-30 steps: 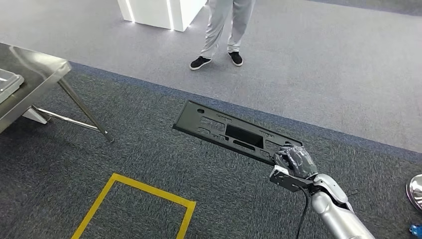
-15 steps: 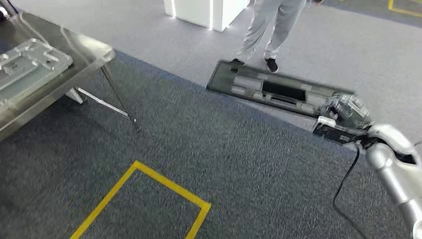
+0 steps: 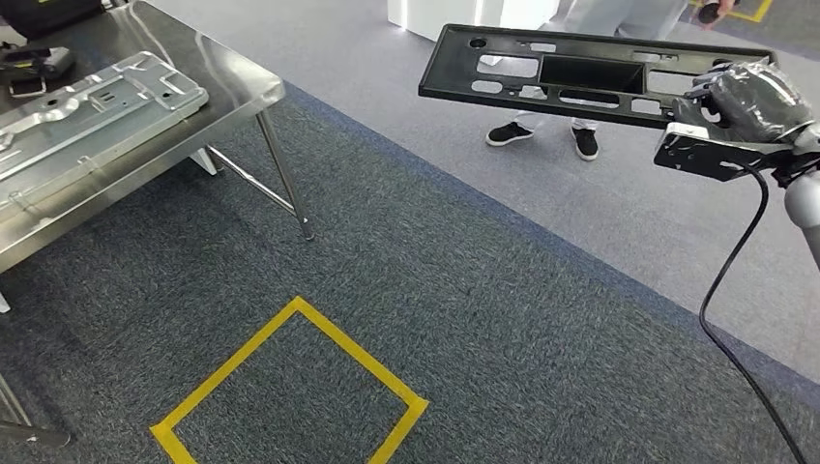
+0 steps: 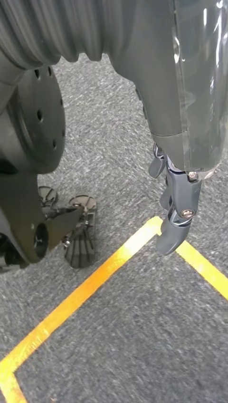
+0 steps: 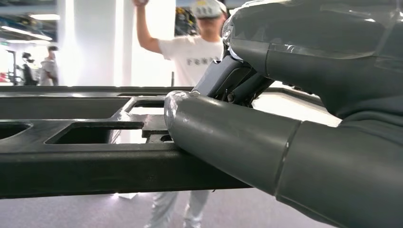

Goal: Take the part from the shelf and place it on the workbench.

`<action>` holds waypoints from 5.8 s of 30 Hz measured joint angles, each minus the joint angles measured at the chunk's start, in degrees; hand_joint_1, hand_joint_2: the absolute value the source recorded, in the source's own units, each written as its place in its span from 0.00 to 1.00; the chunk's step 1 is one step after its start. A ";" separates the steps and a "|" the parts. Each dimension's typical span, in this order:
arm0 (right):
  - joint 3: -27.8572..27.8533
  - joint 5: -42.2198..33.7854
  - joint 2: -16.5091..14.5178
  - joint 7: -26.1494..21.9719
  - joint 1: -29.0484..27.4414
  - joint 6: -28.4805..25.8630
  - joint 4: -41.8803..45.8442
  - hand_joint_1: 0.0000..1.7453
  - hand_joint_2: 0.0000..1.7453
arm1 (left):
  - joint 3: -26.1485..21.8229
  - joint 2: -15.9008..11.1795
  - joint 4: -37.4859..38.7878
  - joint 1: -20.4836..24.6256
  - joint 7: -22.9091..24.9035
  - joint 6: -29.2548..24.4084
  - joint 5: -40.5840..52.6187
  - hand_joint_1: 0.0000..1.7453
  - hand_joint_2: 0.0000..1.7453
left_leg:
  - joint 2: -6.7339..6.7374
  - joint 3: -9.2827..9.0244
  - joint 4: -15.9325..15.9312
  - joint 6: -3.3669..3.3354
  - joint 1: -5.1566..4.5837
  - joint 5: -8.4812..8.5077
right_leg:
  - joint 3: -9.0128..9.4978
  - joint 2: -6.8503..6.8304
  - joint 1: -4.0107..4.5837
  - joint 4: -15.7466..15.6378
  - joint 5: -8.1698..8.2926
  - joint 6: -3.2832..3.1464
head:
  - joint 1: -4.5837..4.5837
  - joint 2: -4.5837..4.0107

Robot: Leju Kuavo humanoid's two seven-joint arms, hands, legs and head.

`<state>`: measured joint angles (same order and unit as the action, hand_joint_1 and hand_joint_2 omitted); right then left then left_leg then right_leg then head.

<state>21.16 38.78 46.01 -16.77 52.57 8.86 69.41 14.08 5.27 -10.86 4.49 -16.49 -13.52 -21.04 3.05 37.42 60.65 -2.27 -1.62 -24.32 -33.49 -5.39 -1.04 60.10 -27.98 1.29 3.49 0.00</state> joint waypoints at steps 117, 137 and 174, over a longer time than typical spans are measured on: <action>23.56 -24.45 17.62 8.98 12.00 4.15 14.17 0.94 0.00 | 3.08 0.20 0.15 -2.40 -4.36 1.33 0.19 0.00 1.00 | -6.05 -4.54 -2.93 -0.23 0.88 -1.85 | -1.75 5.71 -0.26 -1.85 2.99 0.23 | 0.21 0.00; 21.92 -22.49 16.63 9.87 8.13 -1.48 12.73 0.94 0.00 | 3.04 0.35 0.15 -2.44 -3.54 0.33 -0.17 0.00 1.00 | -5.90 -5.68 -2.10 1.94 2.31 -3.59 | -1.91 6.27 -2.47 -0.64 2.40 3.11 | 0.22 0.00; 17.02 -22.75 12.62 6.51 1.27 -10.74 7.20 0.94 0.00 | 3.05 1.00 0.17 -2.18 -3.24 -0.82 -0.49 0.00 1.00 | -1.21 -7.31 1.68 4.36 3.09 -9.74 | -5.99 5.13 -2.72 3.37 2.06 0.32 | 0.42 0.00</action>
<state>38.18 16.03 58.63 -10.27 53.84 -1.89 76.61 17.13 6.27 -10.69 2.31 -19.73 -14.34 -21.53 1.84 30.11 62.33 2.10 1.47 -34.06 -39.48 -0.26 -3.76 63.47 -25.92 1.62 3.90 0.00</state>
